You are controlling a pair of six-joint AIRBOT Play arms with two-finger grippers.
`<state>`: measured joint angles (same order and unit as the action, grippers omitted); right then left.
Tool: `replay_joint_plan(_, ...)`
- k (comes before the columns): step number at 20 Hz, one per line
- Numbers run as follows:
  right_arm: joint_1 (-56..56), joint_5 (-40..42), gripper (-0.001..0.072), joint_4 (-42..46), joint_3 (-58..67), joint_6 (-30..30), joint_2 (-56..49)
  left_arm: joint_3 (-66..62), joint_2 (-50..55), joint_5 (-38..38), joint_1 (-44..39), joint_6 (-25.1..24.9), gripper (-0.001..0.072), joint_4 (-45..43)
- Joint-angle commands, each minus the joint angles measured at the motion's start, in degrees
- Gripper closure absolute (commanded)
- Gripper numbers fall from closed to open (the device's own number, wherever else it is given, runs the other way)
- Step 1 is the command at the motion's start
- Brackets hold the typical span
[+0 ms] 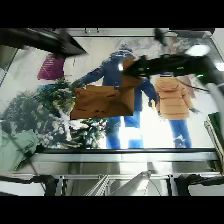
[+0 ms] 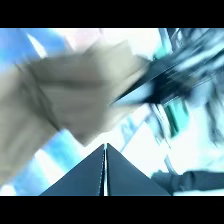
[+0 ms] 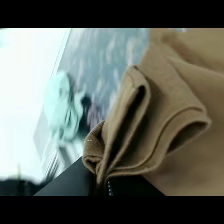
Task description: Fold the shirts.
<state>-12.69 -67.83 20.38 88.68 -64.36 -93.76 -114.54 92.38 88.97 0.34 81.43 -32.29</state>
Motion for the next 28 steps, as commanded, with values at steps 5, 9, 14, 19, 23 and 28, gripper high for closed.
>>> replay_joint_plan(5,-26.4,27.2,0.0124,-2.2,26.4,0.9,-28.8,0.2,-11.0,1.3,16.9,-5.5,0.0687,-0.7)
replay_joint_plan(9,-25.6,10.2,0.0433,-2.3,29.8,1.1,-31.3,4.0,-11.2,2.7,17.8,-6.0,0.0687,-0.5)
replay_joint_plan(14,-12.5,-12.7,0.0694,-1.1,28.6,-1.9,-25.6,11.6,-11.2,2.5,14.6,-7.6,0.0688,-0.5)
replay_joint_plan(19,-1.3,-23.5,0.0695,7.0,20.3,-6.3,-14.8,16.5,-13.1,2.3,12.5,-8.9,0.0688,-0.7)
replay_joint_plan(23,2.3,-12.1,0.0693,30.2,4.7,-10.7,-3.7,27.5,-22.8,1.4,14.9,-12.1,0.0688,-0.7)
replay_joint_plan(28,4.2,1.4,0.0116,27.2,0.5,-18.1,-11.9,35.8,-32.9,-3.3,20.9,-12.1,0.0688,-0.7)
